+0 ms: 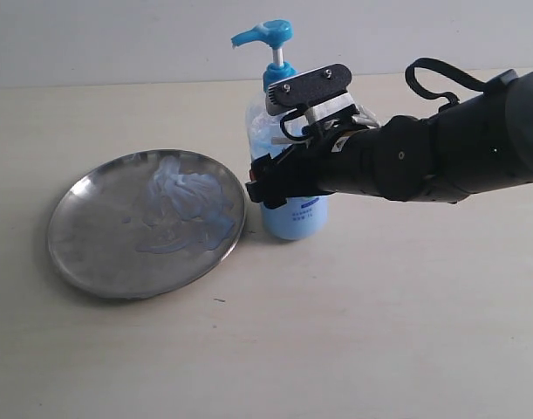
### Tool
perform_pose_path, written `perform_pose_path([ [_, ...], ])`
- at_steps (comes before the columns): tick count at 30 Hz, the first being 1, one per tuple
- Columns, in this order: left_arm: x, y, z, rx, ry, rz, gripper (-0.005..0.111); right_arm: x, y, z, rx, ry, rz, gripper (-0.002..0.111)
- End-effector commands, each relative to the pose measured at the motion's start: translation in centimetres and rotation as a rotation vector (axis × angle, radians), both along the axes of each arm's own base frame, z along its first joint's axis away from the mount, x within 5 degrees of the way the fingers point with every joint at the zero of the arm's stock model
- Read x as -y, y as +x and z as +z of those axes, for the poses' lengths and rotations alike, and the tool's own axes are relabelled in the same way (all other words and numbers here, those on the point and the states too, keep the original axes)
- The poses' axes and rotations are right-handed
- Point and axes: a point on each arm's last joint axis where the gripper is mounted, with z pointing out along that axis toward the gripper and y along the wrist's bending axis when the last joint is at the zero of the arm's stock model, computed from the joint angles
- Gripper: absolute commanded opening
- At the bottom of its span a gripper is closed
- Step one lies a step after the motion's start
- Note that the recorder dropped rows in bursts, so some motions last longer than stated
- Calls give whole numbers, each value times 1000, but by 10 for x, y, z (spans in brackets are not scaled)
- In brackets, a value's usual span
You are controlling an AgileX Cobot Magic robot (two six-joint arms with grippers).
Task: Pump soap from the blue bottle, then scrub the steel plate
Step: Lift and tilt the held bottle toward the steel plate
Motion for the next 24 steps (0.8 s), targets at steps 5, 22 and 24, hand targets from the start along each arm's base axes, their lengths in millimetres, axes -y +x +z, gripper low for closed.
perform_pose_path([
  [5,23,33,27,-100,97,-131,0,0,5,21,146,-2,10,0],
  [22,50,67,62,-44,277,-242,0,0,4,22,131,-12,24,0],
  [24,50,67,62,-44,277,-242,0,0,3,25,139,-8,24,0],
])
